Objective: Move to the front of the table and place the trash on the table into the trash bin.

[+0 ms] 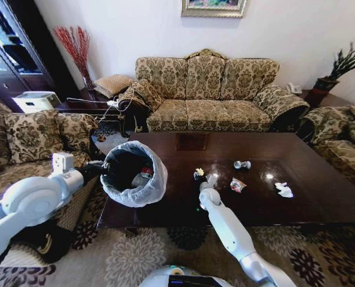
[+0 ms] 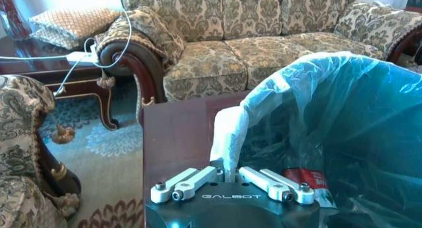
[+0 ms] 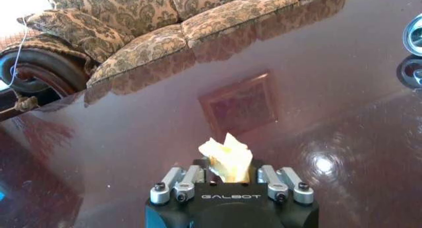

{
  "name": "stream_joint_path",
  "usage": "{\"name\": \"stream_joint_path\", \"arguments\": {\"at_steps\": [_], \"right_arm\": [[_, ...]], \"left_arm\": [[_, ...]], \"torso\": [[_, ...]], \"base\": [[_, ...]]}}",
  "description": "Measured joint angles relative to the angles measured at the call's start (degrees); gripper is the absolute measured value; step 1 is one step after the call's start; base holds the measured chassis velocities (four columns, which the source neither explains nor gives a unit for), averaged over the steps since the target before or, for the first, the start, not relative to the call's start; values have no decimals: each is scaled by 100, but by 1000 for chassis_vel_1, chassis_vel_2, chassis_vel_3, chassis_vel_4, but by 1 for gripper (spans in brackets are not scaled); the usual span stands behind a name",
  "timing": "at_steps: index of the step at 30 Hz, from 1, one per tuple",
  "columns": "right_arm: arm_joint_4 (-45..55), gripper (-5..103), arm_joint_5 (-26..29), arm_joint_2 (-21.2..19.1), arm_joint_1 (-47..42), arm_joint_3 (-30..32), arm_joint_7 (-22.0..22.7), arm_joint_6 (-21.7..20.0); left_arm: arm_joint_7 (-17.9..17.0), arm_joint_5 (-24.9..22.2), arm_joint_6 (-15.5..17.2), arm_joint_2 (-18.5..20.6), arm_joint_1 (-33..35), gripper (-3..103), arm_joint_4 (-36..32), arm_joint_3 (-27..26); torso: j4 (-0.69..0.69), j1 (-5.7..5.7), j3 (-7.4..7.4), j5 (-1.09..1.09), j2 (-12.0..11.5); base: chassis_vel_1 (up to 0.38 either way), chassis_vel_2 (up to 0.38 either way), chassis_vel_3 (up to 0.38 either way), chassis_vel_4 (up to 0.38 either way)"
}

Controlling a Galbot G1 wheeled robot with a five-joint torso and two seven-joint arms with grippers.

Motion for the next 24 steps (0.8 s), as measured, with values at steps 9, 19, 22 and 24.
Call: {"name": "stream_joint_path", "arguments": {"at_steps": [9,19,22,24], "right_arm": [[869,4,-241,-94,-397,157,-87,221],[4082,0,-229,-655,-1003,-32,-3021,1045],[4608,0,-137,-801,-834,-533,-3690,981],[4642,0,-137,-827,-744,-742,-3768,968]], "left_arm": [[4,3,0,-8,15,0,25,-7],[-8,-83,52,269,46,0,233,82],[-29,-142,105,398,76,0,211,100],[-44,-158,117,403,81,0,161,100]], "torso": [[0,0,0,-1,0],[0,-1,-2,-2,1],[-1,-1,-1,-1,1],[0,0,-1,0,1]], "base": [[0,0,0,0],[0,0,0,0],[0,0,0,0],[0,0,0,0]]}}
